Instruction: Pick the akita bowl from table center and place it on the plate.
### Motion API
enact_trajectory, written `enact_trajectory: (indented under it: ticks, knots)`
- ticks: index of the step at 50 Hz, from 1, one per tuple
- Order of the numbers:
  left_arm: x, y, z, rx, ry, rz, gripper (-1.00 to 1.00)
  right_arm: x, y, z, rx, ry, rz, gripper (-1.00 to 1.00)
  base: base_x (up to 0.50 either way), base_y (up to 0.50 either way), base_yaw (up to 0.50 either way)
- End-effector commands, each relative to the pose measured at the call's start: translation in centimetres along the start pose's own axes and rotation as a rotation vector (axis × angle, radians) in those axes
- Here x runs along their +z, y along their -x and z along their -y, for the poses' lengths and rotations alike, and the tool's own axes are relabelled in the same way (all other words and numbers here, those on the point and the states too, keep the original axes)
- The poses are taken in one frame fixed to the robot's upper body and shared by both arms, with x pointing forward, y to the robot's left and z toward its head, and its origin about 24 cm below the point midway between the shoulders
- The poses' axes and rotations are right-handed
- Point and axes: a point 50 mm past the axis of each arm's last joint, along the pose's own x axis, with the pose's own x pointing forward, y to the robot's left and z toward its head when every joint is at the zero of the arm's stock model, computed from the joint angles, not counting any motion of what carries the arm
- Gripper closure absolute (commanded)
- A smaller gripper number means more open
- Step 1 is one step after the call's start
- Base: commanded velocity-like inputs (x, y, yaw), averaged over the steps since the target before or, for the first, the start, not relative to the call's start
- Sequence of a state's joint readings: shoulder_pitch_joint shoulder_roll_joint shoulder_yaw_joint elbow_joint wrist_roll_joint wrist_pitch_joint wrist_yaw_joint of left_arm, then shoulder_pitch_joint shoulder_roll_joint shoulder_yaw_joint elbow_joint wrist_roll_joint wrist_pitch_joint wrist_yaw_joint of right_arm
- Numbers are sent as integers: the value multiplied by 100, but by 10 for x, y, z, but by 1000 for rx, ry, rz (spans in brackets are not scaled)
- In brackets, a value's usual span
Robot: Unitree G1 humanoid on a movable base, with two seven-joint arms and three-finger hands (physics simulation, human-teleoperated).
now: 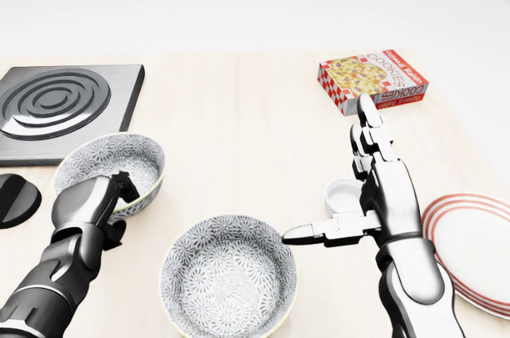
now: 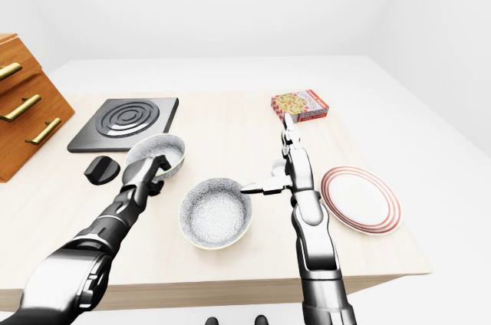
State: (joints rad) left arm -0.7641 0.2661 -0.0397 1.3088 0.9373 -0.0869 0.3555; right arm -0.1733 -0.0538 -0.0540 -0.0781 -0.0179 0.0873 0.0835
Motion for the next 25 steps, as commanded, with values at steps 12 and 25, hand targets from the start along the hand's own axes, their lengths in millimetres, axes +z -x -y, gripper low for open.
enact_trajectory:
  ticks: [12, 25]
  knots:
    - [3, 9, 19, -14, -11, 18, 100, 1, 1, 0, 4, 3, 3, -100, 0, 0, 0]
    - [20, 11, -20, 36, 71, 163, 100, 2, 3, 1, 1, 3, 11, -100, 0, 0, 0]
